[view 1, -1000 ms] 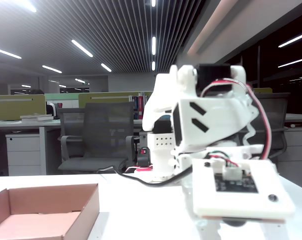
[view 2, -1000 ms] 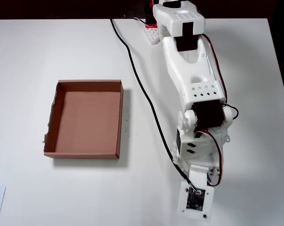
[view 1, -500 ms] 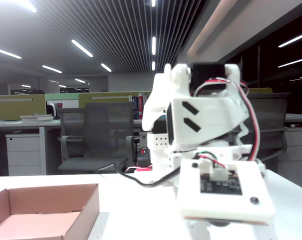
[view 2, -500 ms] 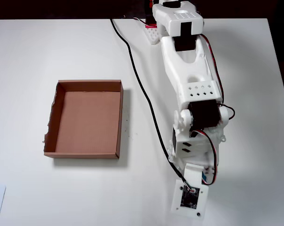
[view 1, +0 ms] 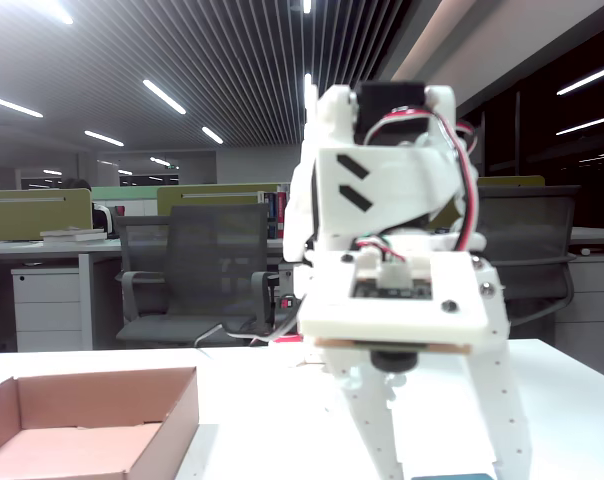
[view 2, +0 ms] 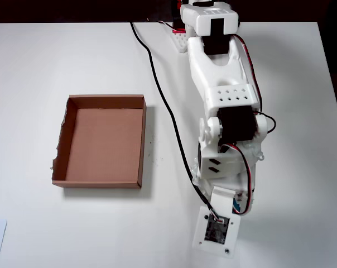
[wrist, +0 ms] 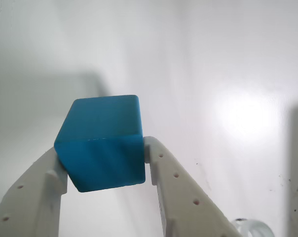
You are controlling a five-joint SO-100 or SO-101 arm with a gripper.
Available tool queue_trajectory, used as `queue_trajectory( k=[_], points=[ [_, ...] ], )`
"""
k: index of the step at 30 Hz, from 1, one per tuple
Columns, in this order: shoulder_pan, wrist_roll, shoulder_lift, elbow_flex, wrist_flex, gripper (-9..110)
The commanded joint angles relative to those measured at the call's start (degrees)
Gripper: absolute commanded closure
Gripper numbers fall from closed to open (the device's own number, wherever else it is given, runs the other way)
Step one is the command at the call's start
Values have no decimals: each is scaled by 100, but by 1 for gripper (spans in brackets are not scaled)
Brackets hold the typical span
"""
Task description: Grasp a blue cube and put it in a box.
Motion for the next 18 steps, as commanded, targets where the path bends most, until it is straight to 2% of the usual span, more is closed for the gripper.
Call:
queue_trajectory(
  k=[1,18],
  points=[
    [70,9,729,-316,105,86],
    [686,9,1670,-26,756,87]
  ],
)
